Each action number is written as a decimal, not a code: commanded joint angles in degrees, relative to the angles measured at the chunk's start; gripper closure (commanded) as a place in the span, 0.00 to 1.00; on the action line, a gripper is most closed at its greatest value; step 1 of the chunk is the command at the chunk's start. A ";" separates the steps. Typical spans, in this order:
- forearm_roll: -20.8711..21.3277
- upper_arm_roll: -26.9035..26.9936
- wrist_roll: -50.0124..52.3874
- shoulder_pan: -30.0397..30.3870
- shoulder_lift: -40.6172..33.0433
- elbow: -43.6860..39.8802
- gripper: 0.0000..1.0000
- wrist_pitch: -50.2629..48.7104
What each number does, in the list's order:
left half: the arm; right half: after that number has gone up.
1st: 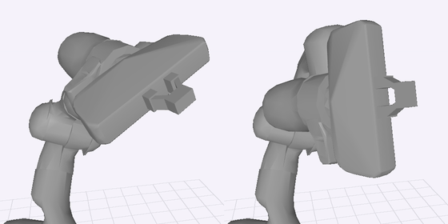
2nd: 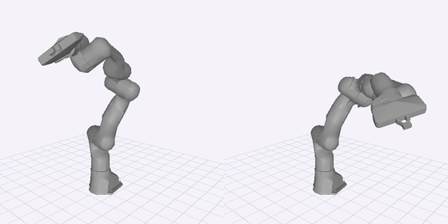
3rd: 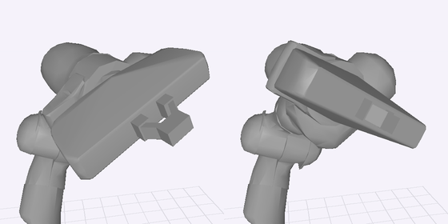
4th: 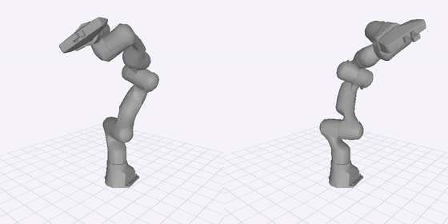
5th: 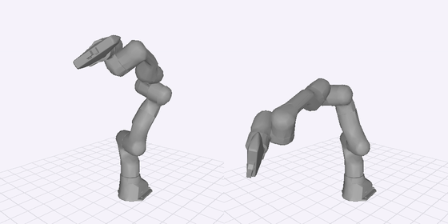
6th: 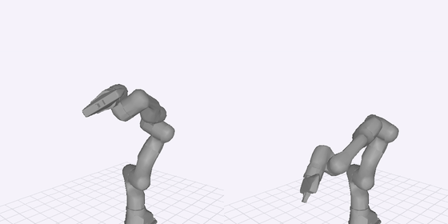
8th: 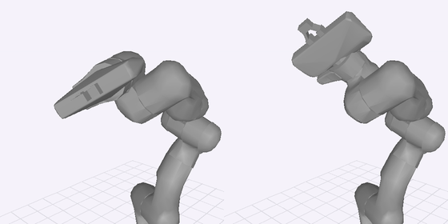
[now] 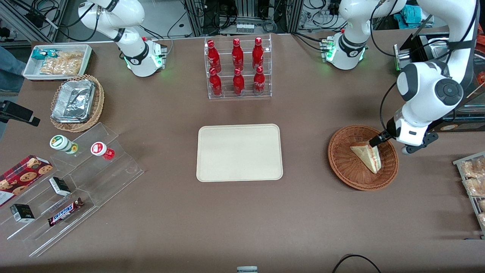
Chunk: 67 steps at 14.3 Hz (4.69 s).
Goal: Place sandwich from basket to tray
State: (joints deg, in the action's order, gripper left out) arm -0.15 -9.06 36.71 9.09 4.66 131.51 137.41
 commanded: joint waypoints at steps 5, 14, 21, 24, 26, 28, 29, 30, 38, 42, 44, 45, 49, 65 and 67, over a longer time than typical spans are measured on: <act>-0.46 -0.35 11.28 -0.30 6.49 -0.11 0.00 6.28; 0.24 -0.61 9.10 -1.96 4.92 -2.91 0.94 0.08; 3.21 -0.52 -9.07 -16.01 9.12 -22.06 0.97 -23.15; 3.05 -0.70 -9.03 -22.86 13.51 -27.34 1.00 -24.83; 2.70 -0.70 -4.66 -27.70 17.81 -31.38 1.00 -24.56; 2.18 -0.96 0.53 -31.39 23.69 -37.87 1.00 -24.39; 1.13 -1.14 2.99 -33.41 26.16 -40.95 1.00 -24.39; 0.60 -1.05 4.67 -35.26 28.19 -43.24 1.00 -24.39; 0.85 -1.05 16.54 -45.56 40.94 -57.67 0.99 -20.62; 0.77 -1.05 19.01 -47.23 44.29 -58.74 0.95 -17.71; 0.77 -1.05 20.33 -47.32 44.82 -58.47 0.76 -16.66; 0.68 -1.05 20.59 -47.32 44.82 -58.47 0.12 -16.56; 1.20 -0.96 20.51 -46.97 41.05 -58.12 0.00 -18.58; 4.02 -0.52 2.25 -28.18 11.53 -34.15 0.00 -38.36; 3.93 -0.52 -1.71 -25.10 7.05 -29.93 0.00 -38.45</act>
State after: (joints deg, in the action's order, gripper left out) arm 3.47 -8.99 38.53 -18.67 18.81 94.22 98.76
